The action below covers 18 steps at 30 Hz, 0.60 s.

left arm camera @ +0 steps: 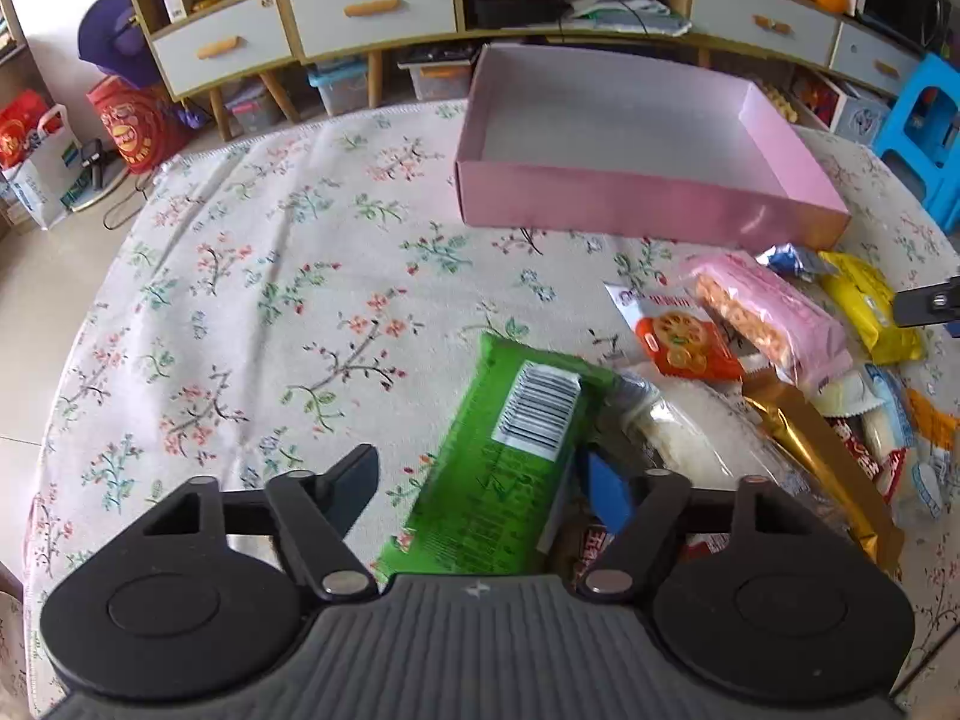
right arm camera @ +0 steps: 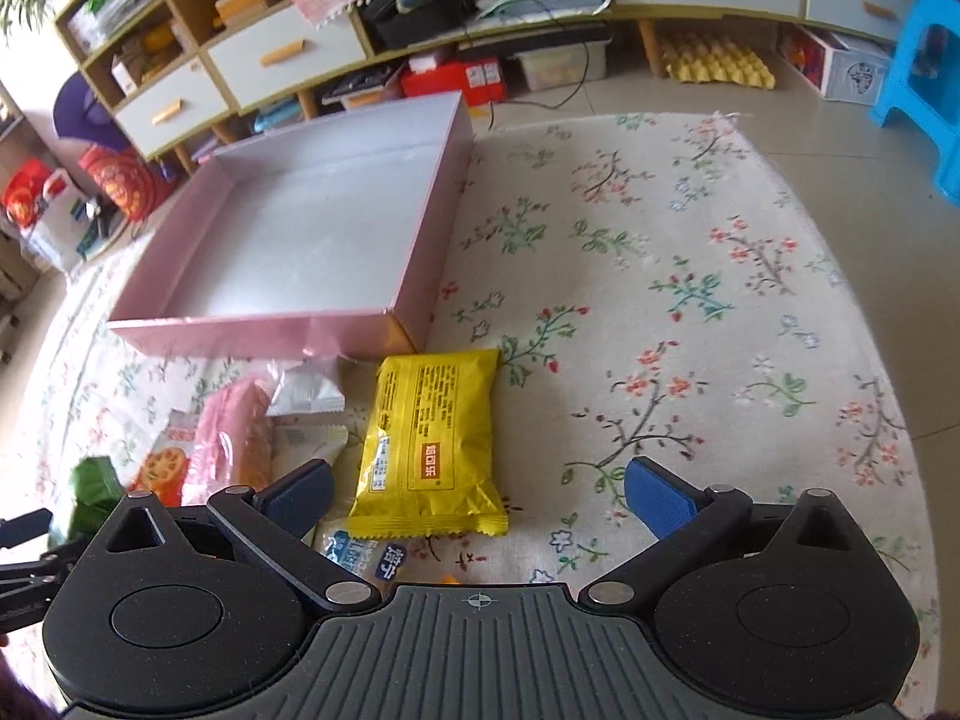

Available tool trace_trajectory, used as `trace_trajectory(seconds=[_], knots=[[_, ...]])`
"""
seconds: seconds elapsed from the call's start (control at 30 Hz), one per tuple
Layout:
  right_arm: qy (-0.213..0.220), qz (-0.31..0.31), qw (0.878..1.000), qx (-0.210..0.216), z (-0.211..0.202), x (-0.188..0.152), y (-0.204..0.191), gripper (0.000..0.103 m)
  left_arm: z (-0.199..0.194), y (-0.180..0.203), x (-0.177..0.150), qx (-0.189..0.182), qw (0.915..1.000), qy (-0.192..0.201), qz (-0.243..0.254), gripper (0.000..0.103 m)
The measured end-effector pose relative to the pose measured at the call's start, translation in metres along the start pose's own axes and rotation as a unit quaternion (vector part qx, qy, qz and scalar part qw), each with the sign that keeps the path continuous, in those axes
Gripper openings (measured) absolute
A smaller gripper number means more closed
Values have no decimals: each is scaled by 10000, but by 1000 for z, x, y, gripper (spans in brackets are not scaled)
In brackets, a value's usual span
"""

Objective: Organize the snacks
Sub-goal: 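Grasp the green biscuit pack with the left tool while the right tool grasps the yellow pack, then carry both packs into the pink box and open both tools to release them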

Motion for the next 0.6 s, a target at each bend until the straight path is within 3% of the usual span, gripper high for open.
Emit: trace_trajectory(seconds=[0.03, 0.13, 0.33, 0.6], knots=[[-11, -11, 10000, 1, 3, 0, -1, 102, 2, -1, -1, -50, 10000, -32, -5, 55], [-20, -58, 10000, 18, 10, -1, -5, 99, 2, -2, -1, -55, 9999, -96, -53, 46], [0, -238, 9997, -3, 13, -1, -16, 88, 4, -9, 0, 144, 9999, -62, -54, 42], [24, -448, 9990, -89, 14, -1, -21, 55, 1, -16, 3, 164, 9997, 21, -181, 41]])
Point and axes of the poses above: each gripper's, at about its wrist camera, not at the fingertips, and z roughly the way its jaws point, y to its right, x to its top, the point moved 4 cm from there along z, roughly the way its jaws point, and after that the axes turned 7 degrees about -z, right-handed, at the moved point
